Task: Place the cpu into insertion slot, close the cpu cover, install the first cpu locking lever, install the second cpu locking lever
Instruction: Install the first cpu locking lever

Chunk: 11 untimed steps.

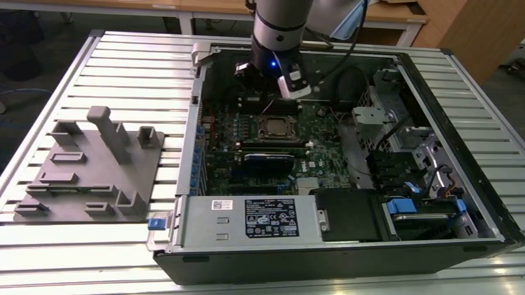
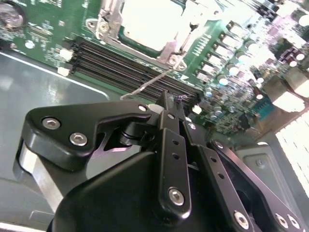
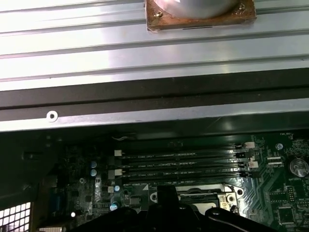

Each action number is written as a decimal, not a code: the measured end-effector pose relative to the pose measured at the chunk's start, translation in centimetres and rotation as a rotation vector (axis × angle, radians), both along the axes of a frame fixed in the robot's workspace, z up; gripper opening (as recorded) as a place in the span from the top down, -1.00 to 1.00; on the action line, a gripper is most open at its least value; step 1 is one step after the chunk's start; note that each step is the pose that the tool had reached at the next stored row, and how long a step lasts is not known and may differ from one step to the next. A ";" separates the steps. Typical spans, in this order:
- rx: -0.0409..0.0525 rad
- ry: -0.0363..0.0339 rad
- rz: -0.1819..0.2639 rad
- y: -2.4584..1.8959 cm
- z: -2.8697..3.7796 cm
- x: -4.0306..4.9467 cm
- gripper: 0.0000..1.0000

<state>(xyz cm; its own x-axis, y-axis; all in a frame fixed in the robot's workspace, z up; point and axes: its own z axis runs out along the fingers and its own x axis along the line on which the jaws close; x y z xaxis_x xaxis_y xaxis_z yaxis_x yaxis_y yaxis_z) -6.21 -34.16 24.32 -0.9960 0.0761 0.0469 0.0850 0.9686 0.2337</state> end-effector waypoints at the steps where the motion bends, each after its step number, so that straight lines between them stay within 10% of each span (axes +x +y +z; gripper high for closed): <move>1: -0.0001 -0.0039 0.000 0.00 -0.01 0.00 0.80; 11: -0.0001 -0.0041 0.000 -0.01 -0.07 0.98 0.80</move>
